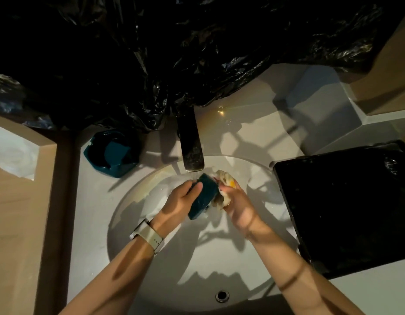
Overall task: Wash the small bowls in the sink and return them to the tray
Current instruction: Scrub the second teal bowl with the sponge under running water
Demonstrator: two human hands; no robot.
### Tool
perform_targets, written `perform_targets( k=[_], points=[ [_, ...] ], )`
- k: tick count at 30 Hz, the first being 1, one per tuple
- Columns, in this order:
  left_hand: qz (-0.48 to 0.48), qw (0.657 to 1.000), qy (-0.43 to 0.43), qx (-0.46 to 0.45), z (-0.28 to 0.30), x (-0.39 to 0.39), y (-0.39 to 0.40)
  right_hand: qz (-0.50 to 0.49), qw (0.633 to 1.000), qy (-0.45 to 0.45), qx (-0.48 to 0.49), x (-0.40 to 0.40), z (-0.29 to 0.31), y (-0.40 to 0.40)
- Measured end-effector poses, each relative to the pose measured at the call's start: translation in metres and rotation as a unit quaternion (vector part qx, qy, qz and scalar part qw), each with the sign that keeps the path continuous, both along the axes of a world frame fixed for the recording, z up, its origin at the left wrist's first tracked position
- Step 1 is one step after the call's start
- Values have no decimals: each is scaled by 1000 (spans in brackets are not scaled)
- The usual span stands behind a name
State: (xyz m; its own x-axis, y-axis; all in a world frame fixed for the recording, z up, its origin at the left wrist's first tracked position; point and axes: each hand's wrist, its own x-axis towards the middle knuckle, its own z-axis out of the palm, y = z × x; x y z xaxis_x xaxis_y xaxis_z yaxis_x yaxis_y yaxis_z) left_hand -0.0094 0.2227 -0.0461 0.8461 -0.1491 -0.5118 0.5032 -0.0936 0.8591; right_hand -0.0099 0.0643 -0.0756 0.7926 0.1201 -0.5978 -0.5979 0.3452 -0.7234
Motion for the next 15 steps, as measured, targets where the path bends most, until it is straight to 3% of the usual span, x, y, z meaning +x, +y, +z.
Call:
perform_targets(
  k=[2, 6, 10, 15],
  points=[
    [67, 994, 51, -69, 4, 3, -3, -6, 998, -38, -51, -7, -2, 6],
    [76, 993, 78, -43, 9, 8, -11, 37, 978, -161, -129, -6, 9, 23],
    [97, 992, 83, -17, 11, 13, -11, 53, 916, -252, -309, 11, 19, 31],
    [104, 994, 46, 0, 15, 10, 1, 59, 946, -221, -229, 18, 24, 24]
  ],
)
